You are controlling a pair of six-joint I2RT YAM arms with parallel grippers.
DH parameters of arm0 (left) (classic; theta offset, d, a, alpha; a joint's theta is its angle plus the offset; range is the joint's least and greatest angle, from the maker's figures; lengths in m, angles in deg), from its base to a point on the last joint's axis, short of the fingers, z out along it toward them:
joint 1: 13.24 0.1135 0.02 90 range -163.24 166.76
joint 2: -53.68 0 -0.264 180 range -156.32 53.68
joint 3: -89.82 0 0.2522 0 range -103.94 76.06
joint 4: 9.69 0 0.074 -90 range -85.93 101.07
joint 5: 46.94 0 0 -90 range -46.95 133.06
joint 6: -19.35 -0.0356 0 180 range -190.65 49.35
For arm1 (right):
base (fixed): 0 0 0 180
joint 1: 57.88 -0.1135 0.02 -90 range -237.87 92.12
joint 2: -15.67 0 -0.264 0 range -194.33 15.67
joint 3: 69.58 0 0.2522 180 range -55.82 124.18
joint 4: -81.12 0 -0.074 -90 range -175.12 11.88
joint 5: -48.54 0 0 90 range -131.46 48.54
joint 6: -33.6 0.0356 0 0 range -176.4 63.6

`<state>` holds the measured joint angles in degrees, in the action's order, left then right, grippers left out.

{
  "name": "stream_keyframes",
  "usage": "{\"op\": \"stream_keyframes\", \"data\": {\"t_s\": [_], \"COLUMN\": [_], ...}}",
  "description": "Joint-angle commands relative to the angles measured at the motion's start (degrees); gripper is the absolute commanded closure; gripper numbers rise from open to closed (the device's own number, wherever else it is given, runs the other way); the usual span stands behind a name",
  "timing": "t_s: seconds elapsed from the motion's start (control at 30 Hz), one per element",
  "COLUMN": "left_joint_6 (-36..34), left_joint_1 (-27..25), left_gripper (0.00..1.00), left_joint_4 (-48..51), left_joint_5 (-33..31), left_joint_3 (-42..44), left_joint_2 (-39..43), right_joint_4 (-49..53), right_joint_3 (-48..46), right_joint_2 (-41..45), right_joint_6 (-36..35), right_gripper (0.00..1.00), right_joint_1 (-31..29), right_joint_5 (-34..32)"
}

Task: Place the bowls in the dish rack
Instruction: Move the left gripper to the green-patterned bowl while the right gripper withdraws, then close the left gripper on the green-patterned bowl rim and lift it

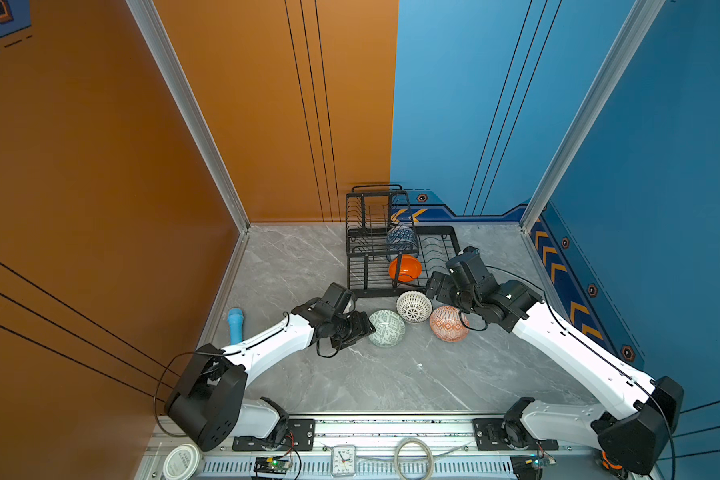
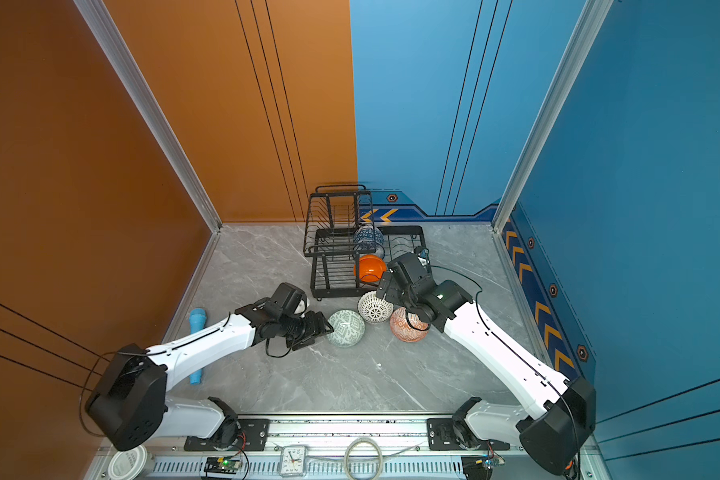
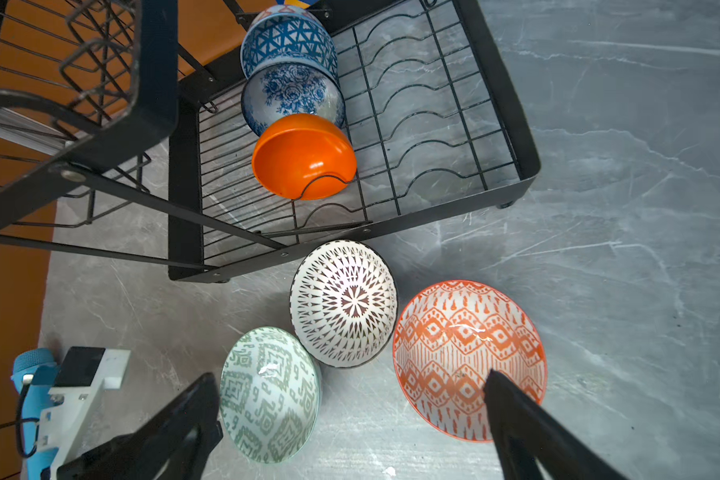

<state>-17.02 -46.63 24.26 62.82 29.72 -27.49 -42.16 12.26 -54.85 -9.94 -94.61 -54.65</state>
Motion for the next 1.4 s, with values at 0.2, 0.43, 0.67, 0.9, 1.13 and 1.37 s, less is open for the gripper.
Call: {"op": "stream_keyframes", "data": {"t_s": [0.2,0.43,0.67,0.9,1.13,1.37], "left_joint_6": [-4.1,-4.8,-4.1,-4.8,-5.2,-5.3], "left_joint_1": [-1.8,-2.4,-4.0,-4.7,-5.4,-6.7], "left_gripper": [0.46,0.58,0.66,0.76,0.89,0.98], "left_joint_4": [4.0,5.0,5.0,5.0,5.0,5.0], "left_joint_5": [-3.1,-5.2,-7.7,-8.6,-10.0,-11.6], "left_joint_3": [-4.3,-3.8,-4.7,-5.7,-6.5,-7.7], "left_joint_2": [-6.0,-7.2,-8.2,-9.9,-10.8,-10.0], "right_joint_4": [4.2,4.2,4.3,4.7,6.2,6.3], "right_joint_3": [-1.0,0.1,0.9,2.8,4.6,1.8], "right_joint_2": [4.6,3.7,2.6,1.3,-1.0,-0.4], "right_joint_6": [-1.4,-1.5,-1.2,0.6,4.2,6.5], "right_gripper": [0.0,0.0,0.0,0.0,0.0,0.0], "right_joint_1": [1.1,2.6,3.4,5.4,7.1,10.8], "right_joint_5": [-3.3,-1.1,1.3,4.1,6.2,9.9]}}
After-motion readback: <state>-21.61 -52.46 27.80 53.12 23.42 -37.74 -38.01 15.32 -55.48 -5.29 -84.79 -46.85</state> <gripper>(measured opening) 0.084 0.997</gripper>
